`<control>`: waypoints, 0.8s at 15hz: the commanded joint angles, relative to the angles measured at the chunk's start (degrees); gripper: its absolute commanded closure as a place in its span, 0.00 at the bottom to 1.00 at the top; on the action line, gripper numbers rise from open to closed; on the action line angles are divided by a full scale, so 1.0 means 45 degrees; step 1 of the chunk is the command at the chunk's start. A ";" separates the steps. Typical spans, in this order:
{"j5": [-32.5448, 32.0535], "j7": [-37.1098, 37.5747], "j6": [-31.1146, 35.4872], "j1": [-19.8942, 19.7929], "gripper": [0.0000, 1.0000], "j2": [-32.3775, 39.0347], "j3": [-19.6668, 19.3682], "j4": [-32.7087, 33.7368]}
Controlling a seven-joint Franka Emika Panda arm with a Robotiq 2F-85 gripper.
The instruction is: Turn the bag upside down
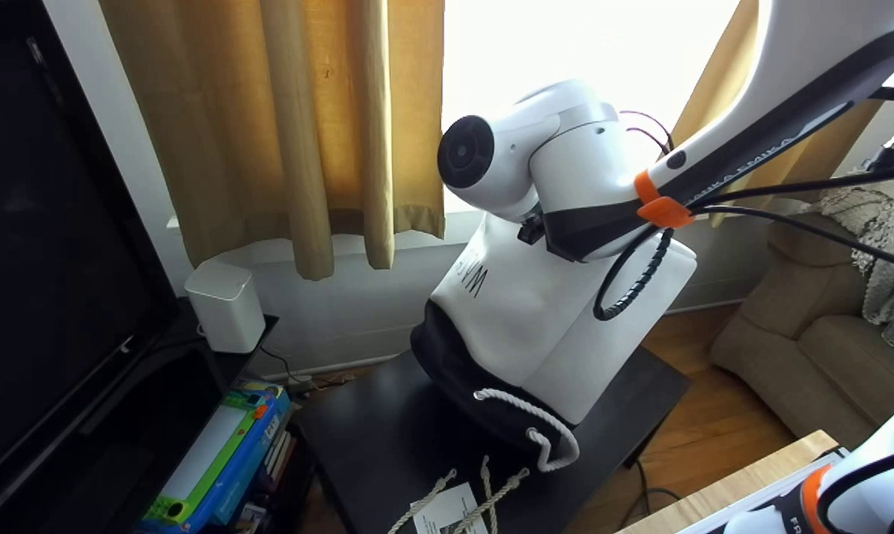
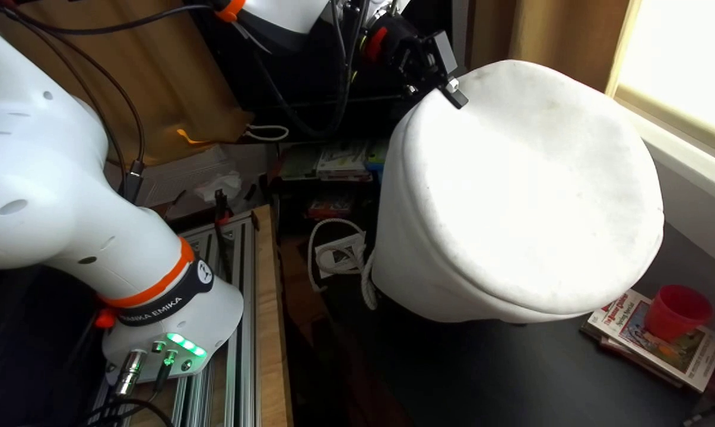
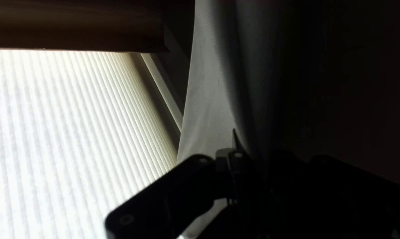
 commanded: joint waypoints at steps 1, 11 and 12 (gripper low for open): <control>-0.1141 0.0289 -0.1190 0.0364 0.98 -0.0004 0.0144 -0.0055; -0.2355 0.0794 -0.2668 0.0865 0.52 0.0751 0.0378 -0.0305; -0.2290 0.0799 -0.2720 0.0870 0.44 0.0823 0.0374 -0.0306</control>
